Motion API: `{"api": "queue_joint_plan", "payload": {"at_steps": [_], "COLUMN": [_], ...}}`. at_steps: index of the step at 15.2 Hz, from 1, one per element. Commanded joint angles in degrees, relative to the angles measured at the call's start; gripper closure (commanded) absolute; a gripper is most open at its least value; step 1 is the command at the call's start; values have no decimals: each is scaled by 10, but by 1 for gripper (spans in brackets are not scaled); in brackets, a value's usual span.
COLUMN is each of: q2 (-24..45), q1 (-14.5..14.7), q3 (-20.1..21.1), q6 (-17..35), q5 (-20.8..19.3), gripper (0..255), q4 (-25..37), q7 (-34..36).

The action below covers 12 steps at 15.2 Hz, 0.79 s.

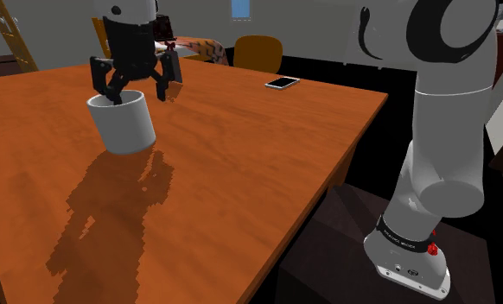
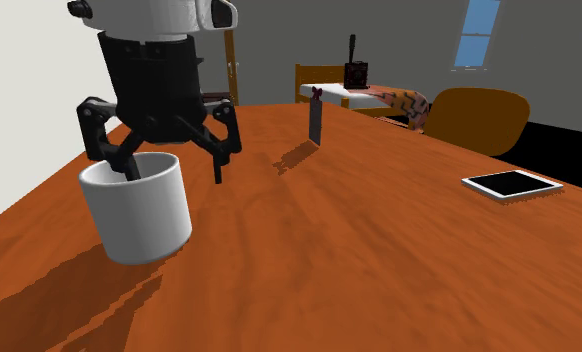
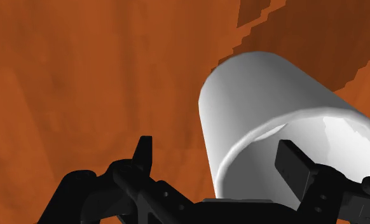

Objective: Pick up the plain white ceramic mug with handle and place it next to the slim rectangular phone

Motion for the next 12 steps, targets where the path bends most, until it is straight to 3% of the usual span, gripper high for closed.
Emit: {"api": "queue_joint_plan", "payload": {"at_steps": [1,7,8,12], "q2": [2,2,2,2], "q1": [-1,-1,-1,-1], "q3": [-1,-1,-1,-1], "q6": [7,7,7,7], "q5": [-1,-1,-1,-1], "gripper": [0,0,255,255], "q4": [-5,-5,-5,-5], "q7": [0,0,0,0]}}
